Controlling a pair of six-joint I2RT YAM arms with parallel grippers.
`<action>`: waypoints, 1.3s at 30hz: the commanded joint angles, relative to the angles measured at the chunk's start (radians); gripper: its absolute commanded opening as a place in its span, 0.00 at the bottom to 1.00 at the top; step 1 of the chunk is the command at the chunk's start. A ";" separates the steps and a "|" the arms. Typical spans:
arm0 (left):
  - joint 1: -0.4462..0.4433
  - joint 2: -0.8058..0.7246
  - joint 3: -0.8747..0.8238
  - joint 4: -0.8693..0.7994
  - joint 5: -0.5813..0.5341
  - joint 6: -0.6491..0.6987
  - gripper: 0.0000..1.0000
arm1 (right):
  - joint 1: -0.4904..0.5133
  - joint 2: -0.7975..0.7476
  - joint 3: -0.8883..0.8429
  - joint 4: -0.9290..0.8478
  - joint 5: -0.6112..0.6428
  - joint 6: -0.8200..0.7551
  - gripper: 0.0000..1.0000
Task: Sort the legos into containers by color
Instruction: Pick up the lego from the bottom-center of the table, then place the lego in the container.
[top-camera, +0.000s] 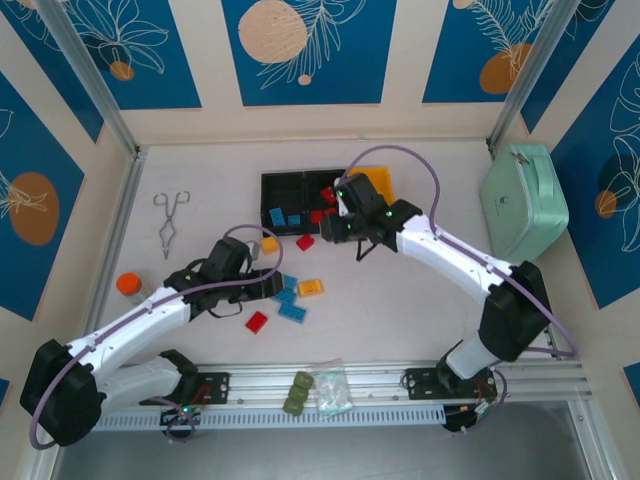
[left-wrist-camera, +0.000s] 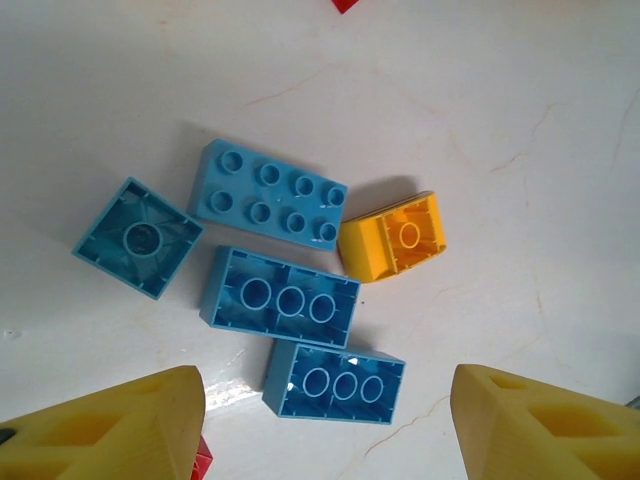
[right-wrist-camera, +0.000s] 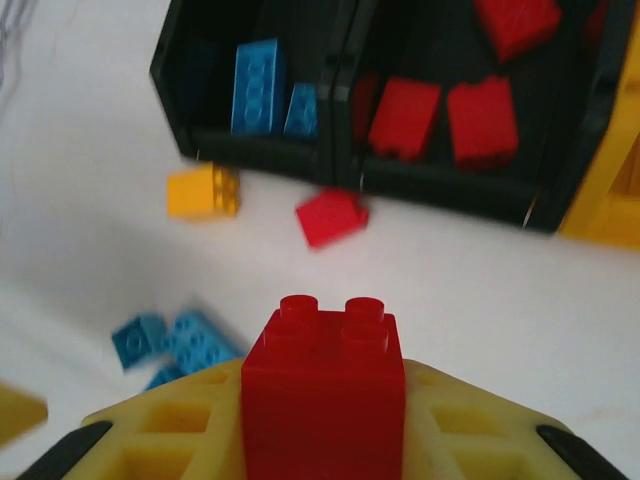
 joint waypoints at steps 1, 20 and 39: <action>0.011 -0.040 -0.018 0.028 0.018 -0.027 0.66 | -0.047 0.097 0.090 -0.031 -0.058 0.011 0.32; 0.010 -0.113 -0.036 0.050 -0.004 -0.065 0.66 | -0.171 0.648 0.641 -0.142 -0.109 0.110 0.33; 0.011 -0.120 -0.043 -0.006 -0.059 -0.076 0.66 | -0.162 0.591 0.657 -0.143 -0.100 0.106 0.52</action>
